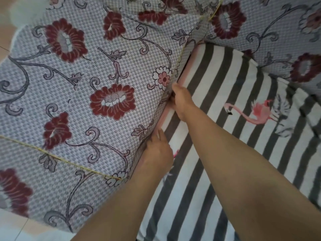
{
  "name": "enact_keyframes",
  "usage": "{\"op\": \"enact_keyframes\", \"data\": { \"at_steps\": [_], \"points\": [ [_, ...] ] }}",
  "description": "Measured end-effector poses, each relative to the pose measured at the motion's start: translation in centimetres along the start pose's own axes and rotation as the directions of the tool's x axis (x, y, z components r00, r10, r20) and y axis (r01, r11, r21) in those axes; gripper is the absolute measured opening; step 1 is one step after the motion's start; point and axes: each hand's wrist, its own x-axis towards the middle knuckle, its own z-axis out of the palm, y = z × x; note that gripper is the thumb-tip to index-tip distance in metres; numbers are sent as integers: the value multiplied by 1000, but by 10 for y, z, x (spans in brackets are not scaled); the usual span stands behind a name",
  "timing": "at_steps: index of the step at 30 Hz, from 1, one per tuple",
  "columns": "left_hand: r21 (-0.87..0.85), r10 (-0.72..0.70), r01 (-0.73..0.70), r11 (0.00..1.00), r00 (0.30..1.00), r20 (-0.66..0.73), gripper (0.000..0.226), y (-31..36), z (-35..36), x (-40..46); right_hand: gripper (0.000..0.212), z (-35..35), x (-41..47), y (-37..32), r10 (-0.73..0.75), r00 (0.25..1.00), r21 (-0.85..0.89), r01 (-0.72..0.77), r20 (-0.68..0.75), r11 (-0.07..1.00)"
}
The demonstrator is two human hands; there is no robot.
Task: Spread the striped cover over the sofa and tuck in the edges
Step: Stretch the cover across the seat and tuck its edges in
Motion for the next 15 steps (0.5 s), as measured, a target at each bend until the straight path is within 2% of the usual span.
{"op": "enact_keyframes", "data": {
  "at_steps": [1,3,5,6,7,8,9,10,11,12,13,15],
  "points": [
    [28,7,-7,1000,1000,10,62,2,2,4,55,2,4,-2,52,995,40,-56,87,998],
    [54,-6,4,999,999,42,65,5,6,14,59,5,10,-3,88,980,129,-112,178,985],
    [-9,-63,64,998,995,77,74,8,8,20,51,4,13,-6,79,989,198,-103,123,975],
    [-68,-104,112,991,989,109,80,9,7,21,41,3,12,-8,46,999,154,-47,11,987],
    [-131,-137,155,979,981,140,85,10,7,19,28,0,11,-8,-28,994,19,30,-108,999],
    [-180,-156,182,967,977,147,86,12,9,13,23,-4,8,-6,-155,968,-208,113,-199,972],
    [-212,-170,197,957,975,140,85,14,13,5,23,-10,3,-2,-310,928,-459,189,-205,868],
    [-243,-190,218,945,973,134,83,16,18,-5,23,-15,-4,4,-433,895,-696,243,-107,676],
    [-286,-222,254,924,965,140,82,16,23,-16,26,-18,-11,10,-445,894,-852,268,47,449],
    [-330,-253,295,897,953,164,82,16,31,-27,38,-20,-15,20,-360,915,-924,282,179,257],
    [-371,-275,328,869,943,189,82,14,38,-34,52,-20,-17,29,-234,942,-950,278,240,143],
    [-423,-287,347,837,937,201,84,6,49,-38,65,-17,-13,41,-94,960,-961,270,265,50]
  ]
}}
